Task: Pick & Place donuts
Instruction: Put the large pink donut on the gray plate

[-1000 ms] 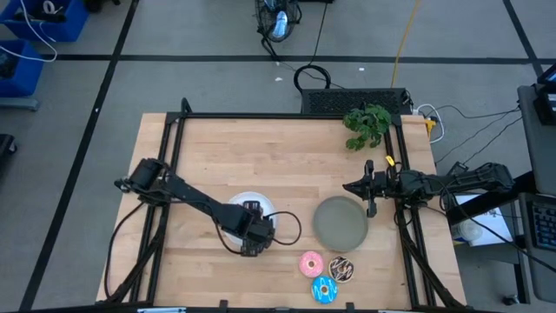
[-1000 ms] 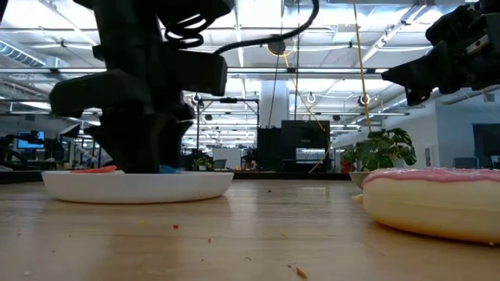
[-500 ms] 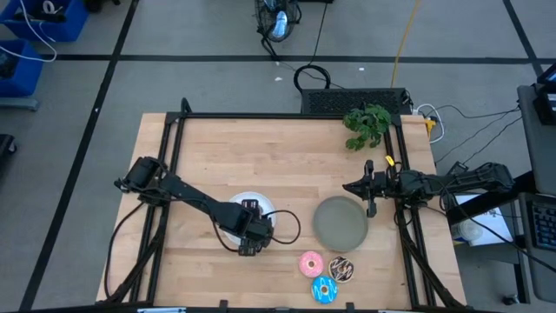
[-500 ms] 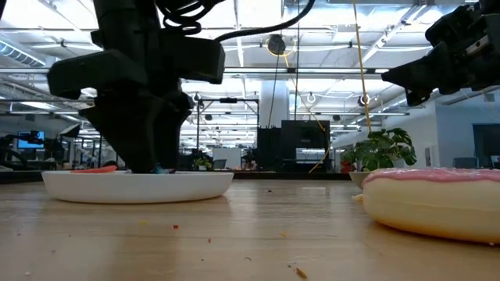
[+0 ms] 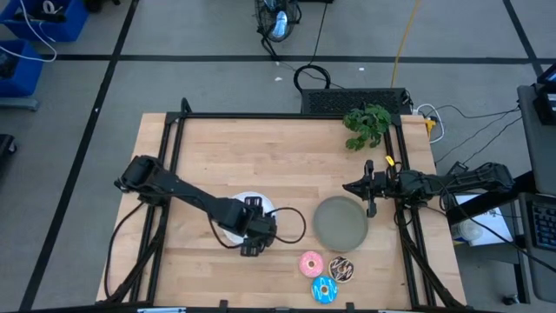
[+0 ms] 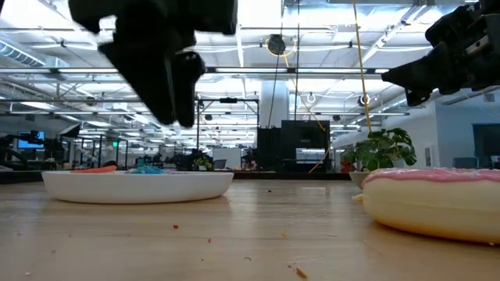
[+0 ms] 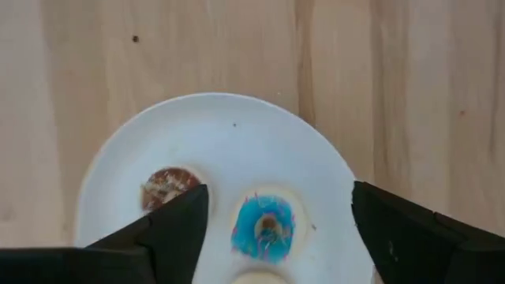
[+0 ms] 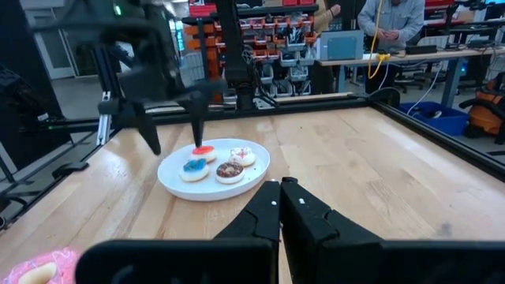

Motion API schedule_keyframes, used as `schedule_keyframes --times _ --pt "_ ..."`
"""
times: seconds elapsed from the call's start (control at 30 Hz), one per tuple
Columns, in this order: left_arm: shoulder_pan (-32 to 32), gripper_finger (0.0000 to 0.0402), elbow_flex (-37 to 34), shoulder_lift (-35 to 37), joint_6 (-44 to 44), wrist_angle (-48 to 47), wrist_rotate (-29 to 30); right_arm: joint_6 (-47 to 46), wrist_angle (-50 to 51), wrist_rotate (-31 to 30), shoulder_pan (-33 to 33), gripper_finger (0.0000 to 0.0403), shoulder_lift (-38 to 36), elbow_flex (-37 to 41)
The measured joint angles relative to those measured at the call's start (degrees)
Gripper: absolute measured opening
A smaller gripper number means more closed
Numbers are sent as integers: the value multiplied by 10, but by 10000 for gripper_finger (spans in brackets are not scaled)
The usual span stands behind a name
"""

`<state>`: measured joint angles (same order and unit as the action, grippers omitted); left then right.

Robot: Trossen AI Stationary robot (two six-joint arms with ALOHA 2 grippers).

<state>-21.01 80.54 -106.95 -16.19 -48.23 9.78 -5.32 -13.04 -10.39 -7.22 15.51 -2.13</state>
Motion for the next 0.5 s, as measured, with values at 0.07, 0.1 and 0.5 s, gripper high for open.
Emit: schedule_keyframes --times 0.07,0.1,0.5 --pt "-8 274 11 2 2 -11 13 0 0 0 0 0 0 0" --pt "-13 254 13 2 3 -17 19 0 0 0 0 0 0 0" --pt "-32 18 -25 2 0 -26 11 0 -1 0 0 0 1 0"
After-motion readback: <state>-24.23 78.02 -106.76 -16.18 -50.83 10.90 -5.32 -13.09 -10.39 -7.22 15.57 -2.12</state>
